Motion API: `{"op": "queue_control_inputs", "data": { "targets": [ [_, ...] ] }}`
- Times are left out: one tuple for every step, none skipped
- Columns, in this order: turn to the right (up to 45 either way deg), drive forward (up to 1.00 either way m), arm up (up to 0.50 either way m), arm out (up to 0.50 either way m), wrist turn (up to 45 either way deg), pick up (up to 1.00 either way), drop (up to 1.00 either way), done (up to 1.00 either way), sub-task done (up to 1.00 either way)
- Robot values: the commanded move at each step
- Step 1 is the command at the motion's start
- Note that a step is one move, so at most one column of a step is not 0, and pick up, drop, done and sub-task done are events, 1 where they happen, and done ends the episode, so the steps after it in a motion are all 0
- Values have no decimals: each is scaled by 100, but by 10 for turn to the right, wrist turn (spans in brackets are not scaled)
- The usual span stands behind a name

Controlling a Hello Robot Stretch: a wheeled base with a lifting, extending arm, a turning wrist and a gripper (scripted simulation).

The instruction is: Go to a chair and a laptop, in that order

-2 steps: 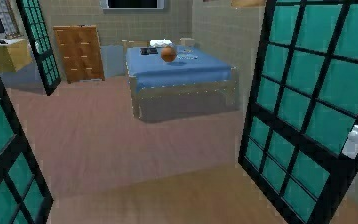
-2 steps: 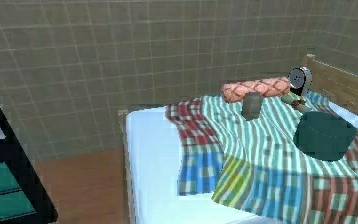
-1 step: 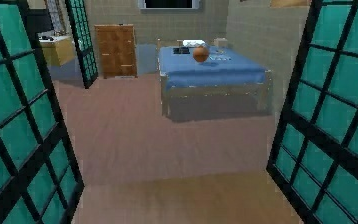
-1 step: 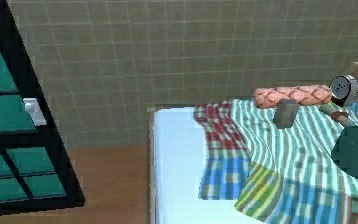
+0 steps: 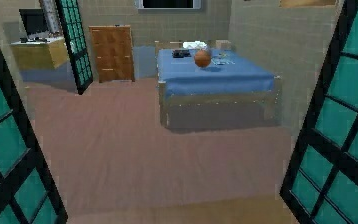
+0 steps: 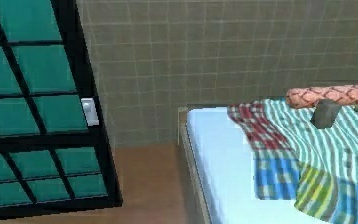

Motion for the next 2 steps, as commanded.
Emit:
{"op": "queue_control_inputs", "data": {
  "targets": [
    [-120, 0, 0, 0, 0, 0, 0, 0, 0],
    [0, 100, 0, 0, 0, 0, 0, 0, 0]
  ]
}}
